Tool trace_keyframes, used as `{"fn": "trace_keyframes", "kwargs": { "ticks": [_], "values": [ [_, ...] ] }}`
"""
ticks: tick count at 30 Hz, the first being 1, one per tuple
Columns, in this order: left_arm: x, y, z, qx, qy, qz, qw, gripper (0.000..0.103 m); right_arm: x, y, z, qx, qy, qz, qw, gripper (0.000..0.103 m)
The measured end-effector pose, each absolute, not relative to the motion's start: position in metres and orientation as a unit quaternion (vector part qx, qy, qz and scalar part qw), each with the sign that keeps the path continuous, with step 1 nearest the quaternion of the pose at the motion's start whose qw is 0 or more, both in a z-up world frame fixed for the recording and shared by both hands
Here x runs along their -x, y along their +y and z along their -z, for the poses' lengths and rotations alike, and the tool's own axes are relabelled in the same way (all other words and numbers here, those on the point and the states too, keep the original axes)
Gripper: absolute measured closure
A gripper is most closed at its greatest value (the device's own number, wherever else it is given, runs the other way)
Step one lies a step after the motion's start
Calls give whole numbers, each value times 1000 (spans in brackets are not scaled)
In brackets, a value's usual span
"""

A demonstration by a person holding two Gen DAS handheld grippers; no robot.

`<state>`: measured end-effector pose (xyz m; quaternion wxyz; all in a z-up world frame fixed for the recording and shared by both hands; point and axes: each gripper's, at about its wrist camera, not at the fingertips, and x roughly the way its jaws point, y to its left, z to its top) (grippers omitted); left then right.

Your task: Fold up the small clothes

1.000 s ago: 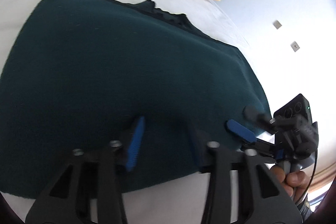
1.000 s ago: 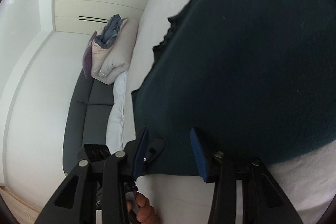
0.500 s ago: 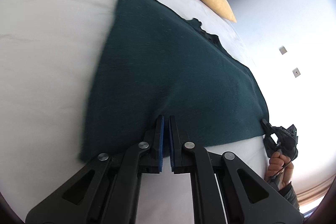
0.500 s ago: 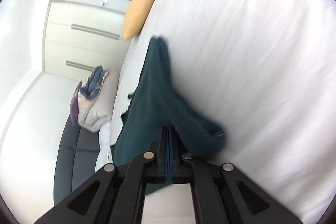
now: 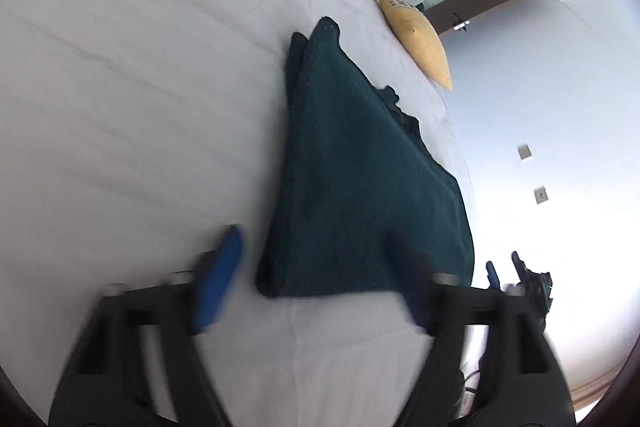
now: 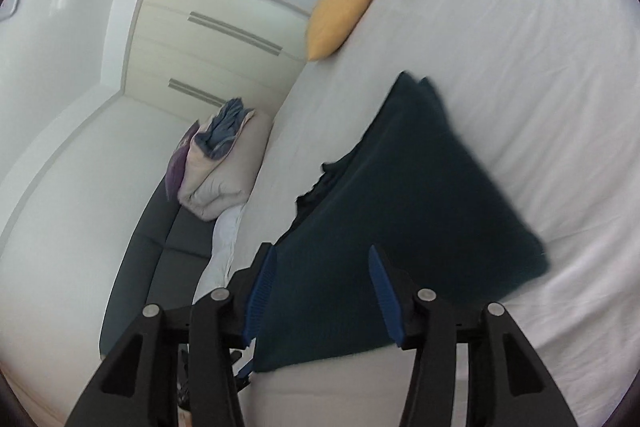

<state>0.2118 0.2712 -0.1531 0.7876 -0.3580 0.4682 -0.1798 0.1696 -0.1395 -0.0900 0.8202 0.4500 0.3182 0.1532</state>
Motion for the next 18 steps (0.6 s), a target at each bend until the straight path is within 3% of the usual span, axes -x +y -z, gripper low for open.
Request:
{"fn": "trace_keyframes", "kwargs": {
  "ticks": [5, 18],
  "values": [
    [-243, 269, 173, 405, 496, 196, 743, 21, -200, -98, 79, -425, 339, -202, 814, 43],
    [-299, 249, 187, 399, 561, 258, 677, 22, -261, -33, 91, -402, 397, -271, 780, 43]
  ]
}}
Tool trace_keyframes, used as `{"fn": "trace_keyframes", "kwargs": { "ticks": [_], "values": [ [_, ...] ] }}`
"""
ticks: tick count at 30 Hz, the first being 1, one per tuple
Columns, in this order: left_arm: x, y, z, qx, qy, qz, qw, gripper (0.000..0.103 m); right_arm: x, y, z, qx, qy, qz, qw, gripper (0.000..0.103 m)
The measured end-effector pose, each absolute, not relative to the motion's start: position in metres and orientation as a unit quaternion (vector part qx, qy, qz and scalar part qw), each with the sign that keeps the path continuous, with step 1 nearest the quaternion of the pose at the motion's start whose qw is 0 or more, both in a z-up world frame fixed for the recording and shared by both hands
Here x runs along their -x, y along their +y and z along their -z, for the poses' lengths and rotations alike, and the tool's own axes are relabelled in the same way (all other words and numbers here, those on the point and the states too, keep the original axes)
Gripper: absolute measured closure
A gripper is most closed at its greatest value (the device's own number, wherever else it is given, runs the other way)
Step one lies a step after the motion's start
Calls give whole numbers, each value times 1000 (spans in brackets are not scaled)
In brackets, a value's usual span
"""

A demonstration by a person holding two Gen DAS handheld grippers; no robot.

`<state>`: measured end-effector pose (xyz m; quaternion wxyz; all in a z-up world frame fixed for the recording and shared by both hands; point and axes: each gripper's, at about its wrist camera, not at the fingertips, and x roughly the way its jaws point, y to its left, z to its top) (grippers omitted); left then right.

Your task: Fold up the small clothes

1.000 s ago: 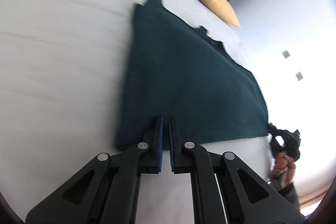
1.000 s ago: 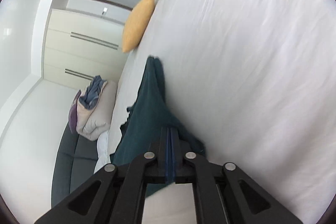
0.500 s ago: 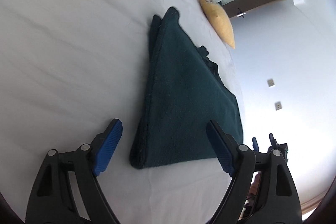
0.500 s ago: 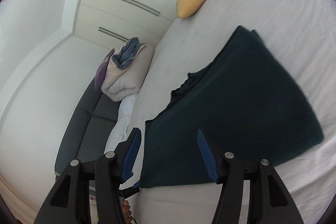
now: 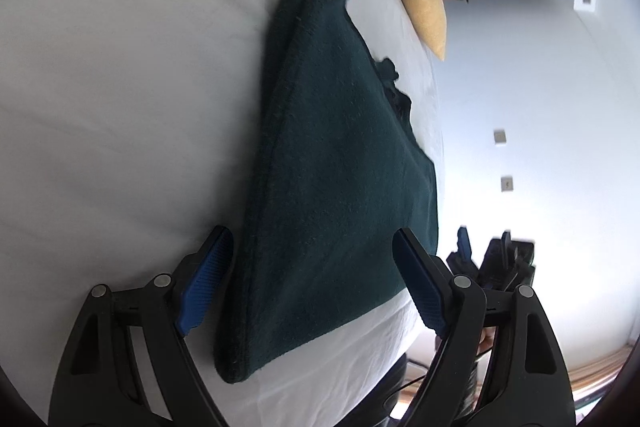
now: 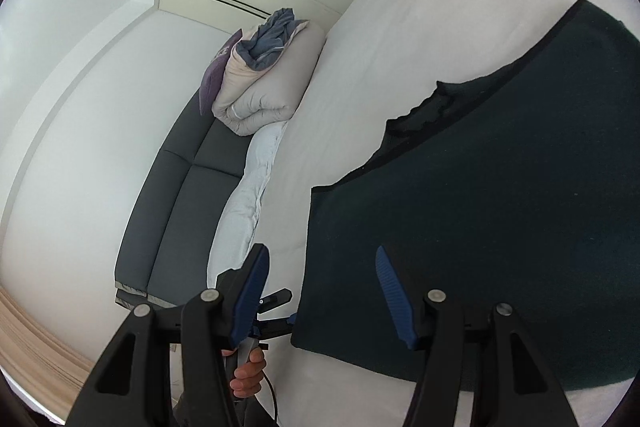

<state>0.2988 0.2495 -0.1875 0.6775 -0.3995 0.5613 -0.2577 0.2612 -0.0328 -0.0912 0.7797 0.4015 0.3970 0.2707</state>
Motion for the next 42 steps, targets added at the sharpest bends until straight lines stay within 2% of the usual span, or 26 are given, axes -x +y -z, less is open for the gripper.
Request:
{"fn": "trace_keyframes", "kwargs": {
  "ticks": [5, 7, 9, 15, 17, 19, 27, 29, 31, 35, 38, 40, 42],
  "values": [
    [-306, 229, 189, 390, 564, 279, 672, 25, -294, -2, 103, -393, 433, -287, 759, 43],
    [-306, 227, 193, 402, 563, 285, 663, 40, -306, 10, 111, -389, 451, -291, 749, 43],
    [-305, 223, 200, 407, 567, 291, 654, 64, -318, 21, 122, -388, 469, -290, 739, 43],
    [-288, 234, 207, 437, 550, 276, 656, 84, -347, 46, 150, -370, 512, -276, 724, 43],
    [-284, 236, 205, 439, 544, 272, 662, 85, -353, 53, 161, -342, 542, -260, 722, 46],
    [-282, 237, 202, 436, 540, 267, 668, 86, -353, 54, 169, -339, 539, -266, 724, 47],
    [-285, 223, 157, 401, 523, 257, 707, 88, -350, 30, 178, -412, 514, -302, 689, 47],
    [-284, 214, 136, 374, 519, 258, 724, 88, -350, 16, 172, -427, 506, -311, 682, 44],
    [-289, 189, 116, 346, 515, 265, 738, 88, -350, 0, 163, -436, 489, -324, 682, 36],
    [-303, 112, 88, 278, 515, 293, 756, 88, -351, -42, 159, -496, 454, -343, 656, 26],
    [-306, 48, 90, 220, 529, 310, 759, 88, -352, -72, 162, -530, 429, -358, 638, 24],
    [-307, 18, 101, 202, 540, 318, 753, 88, -346, -91, 164, -539, 418, -352, 641, 16],
    [-305, -4, 115, 183, 554, 315, 749, 88, -342, -106, 168, -538, 419, -339, 648, 15]
  ]
}}
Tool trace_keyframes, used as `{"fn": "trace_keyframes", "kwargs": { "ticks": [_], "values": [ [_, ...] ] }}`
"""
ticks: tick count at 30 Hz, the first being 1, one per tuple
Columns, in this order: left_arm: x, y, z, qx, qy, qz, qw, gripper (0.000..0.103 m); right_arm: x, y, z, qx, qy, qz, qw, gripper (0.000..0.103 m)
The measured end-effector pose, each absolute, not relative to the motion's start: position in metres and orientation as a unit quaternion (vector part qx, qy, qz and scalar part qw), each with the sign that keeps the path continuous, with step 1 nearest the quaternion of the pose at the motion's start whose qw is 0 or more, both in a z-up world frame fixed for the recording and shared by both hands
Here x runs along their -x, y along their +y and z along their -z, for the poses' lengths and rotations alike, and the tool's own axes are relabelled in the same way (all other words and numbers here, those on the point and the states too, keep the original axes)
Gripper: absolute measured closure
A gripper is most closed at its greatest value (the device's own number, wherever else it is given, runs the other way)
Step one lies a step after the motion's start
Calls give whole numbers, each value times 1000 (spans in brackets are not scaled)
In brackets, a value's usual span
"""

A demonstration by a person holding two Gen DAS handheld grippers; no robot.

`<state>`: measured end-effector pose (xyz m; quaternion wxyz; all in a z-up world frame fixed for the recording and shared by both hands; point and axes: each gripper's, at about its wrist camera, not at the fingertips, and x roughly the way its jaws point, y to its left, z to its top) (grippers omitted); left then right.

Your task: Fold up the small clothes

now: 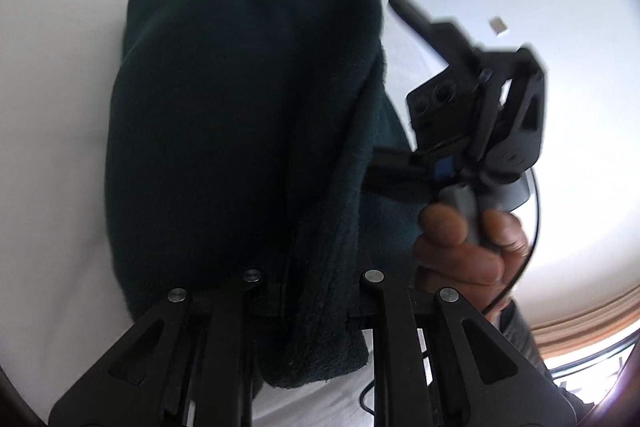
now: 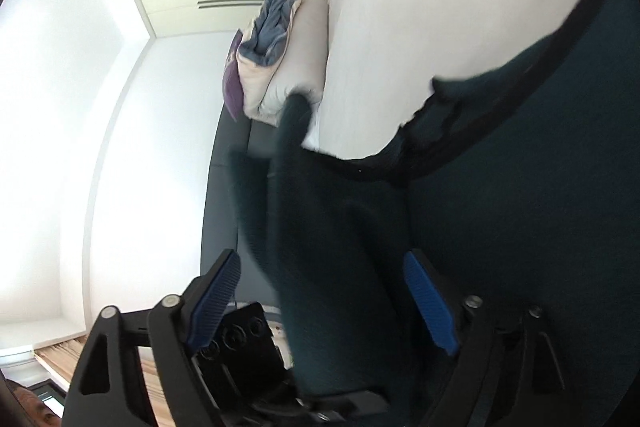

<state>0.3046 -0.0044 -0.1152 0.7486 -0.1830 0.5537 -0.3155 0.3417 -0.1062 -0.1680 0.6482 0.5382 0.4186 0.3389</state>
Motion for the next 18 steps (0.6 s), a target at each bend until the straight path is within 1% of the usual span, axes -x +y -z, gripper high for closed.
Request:
{"fn": "trace_keyframes", "kwargs": {
  "ticks": [2, 5, 6, 7, 8, 9, 10, 13, 14, 15, 16, 18],
  "values": [
    [-298, -19, 123, 153, 560, 309, 753, 88, -338, -120, 169, -538, 420, -330, 652, 16],
    [-287, -36, 120, 85, 548, 291, 780, 88, -337, -128, 163, -520, 425, -314, 672, 21],
    [-284, -39, 118, 69, 544, 287, 785, 88, -338, -128, 159, -502, 435, -301, 684, 25],
    [-280, -44, 115, 49, 540, 280, 793, 88, -341, -127, 155, -481, 448, -288, 696, 31],
    [-277, -47, 114, 35, 536, 275, 797, 88, -342, -126, 152, -462, 460, -276, 706, 34],
    [-273, -50, 112, 19, 531, 269, 803, 87, -343, -124, 149, -449, 469, -269, 711, 39],
    [-271, -53, 111, 11, 528, 265, 807, 87, -342, -127, 148, -438, 476, -267, 714, 47],
    [-261, -58, 108, -7, 518, 259, 815, 86, -340, -130, 144, -410, 488, -248, 729, 63],
    [-258, -59, 108, -13, 516, 258, 817, 85, -338, -132, 144, -402, 491, -242, 735, 67],
    [-258, -69, 107, -18, 514, 258, 818, 84, -335, -136, 144, -394, 492, -235, 741, 74],
    [-255, -71, 107, -23, 513, 259, 818, 83, -336, -135, 143, -385, 493, -230, 746, 76],
    [-252, -73, 108, -29, 512, 261, 818, 82, -333, -137, 141, -366, 493, -223, 757, 85]
  ]
}}
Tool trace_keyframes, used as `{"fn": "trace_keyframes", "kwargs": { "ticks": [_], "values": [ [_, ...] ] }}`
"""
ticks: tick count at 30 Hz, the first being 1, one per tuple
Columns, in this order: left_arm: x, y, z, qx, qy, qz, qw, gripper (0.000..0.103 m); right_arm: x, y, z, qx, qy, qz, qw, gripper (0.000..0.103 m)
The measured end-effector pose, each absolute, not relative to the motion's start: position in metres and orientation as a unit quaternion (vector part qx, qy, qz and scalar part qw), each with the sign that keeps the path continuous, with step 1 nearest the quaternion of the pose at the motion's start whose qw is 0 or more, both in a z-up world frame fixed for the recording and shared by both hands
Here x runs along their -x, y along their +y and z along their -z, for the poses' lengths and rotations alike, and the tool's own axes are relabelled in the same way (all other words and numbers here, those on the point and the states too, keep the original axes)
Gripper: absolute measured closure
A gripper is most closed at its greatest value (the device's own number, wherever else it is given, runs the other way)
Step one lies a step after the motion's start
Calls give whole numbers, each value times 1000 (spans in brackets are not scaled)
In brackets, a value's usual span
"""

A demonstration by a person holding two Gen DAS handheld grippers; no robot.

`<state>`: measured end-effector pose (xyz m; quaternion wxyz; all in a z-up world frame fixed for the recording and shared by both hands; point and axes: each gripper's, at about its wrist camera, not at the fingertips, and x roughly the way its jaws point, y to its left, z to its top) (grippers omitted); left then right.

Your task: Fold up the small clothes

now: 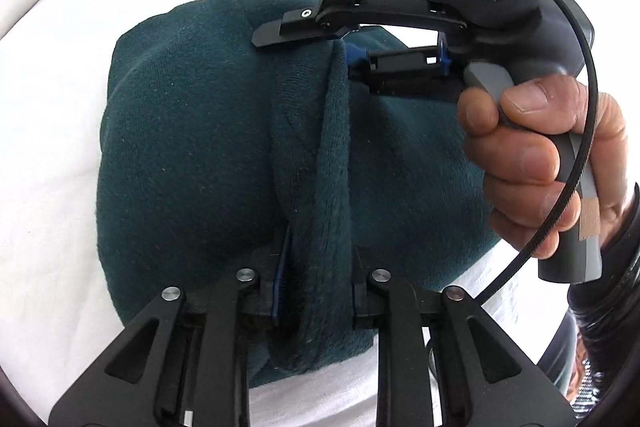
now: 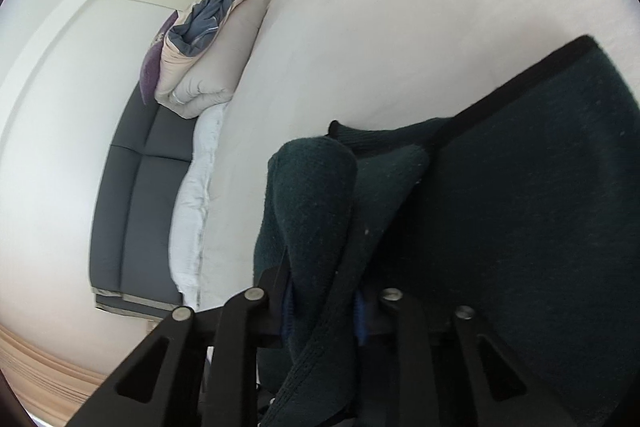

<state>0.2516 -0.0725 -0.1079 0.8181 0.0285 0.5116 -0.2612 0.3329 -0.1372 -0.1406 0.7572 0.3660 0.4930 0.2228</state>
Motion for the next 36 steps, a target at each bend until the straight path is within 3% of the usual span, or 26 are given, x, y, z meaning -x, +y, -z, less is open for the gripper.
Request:
{"fn": "trace_keyframes", "kwargs": {
  "ticks": [15, 29, 33, 34, 35, 36],
  "values": [
    [-239, -85, 81, -16, 505, 322, 800, 82, -334, -182, 129, -341, 456, -212, 794, 90],
    [-234, -70, 82, -14, 503, 350, 790, 82, -338, -255, 150, -352, 497, -175, 773, 89],
    [-231, -40, 82, 10, 521, 357, 776, 70, -334, -263, 163, -390, 498, -176, 754, 84],
    [-227, -28, 79, 20, 525, 364, 769, 64, -330, -263, 162, -396, 497, -176, 752, 80],
    [-222, -9, 74, 35, 528, 371, 763, 45, -325, -263, 161, -397, 496, -178, 751, 77],
    [-217, 5, 72, 46, 526, 375, 762, 40, -319, -262, 159, -397, 495, -178, 752, 73]
  ]
}}
